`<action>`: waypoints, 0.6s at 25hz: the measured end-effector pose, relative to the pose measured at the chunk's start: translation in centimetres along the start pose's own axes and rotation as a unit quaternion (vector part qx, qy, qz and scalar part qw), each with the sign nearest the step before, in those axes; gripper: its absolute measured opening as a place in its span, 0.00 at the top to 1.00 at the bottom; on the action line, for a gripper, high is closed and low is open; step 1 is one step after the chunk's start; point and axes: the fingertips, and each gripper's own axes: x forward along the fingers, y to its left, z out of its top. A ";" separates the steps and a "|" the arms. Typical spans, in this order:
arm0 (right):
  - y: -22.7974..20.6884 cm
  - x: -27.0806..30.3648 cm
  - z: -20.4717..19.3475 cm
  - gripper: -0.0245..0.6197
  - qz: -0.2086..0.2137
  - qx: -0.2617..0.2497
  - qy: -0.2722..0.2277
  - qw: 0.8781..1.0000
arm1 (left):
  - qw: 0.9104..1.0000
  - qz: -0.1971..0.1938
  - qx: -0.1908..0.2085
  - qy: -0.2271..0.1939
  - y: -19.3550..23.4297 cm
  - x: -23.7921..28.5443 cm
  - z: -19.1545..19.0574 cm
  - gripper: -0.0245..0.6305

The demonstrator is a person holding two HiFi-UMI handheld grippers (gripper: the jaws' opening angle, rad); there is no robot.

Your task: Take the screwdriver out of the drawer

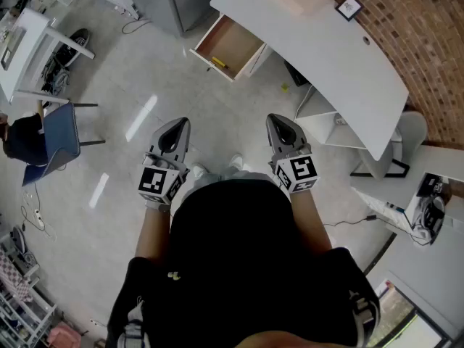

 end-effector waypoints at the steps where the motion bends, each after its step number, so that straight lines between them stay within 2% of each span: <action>1: -0.4 0.0 0.0 0.94 0.001 -0.003 0.001 1.000 | 1.000 0.000 0.000 0.002 -0.2 0.4 0.1 0.96; 10: -3.9 0.6 -0.1 0.94 0.020 -0.003 0.000 1.000 | 1.000 -0.002 -0.006 0.007 -1.9 4.0 0.2 0.96; 15: -5.9 1.6 -0.4 0.94 0.030 0.006 -0.002 1.000 | 0.999 0.017 -0.001 0.027 -2.2 5.2 -0.7 0.96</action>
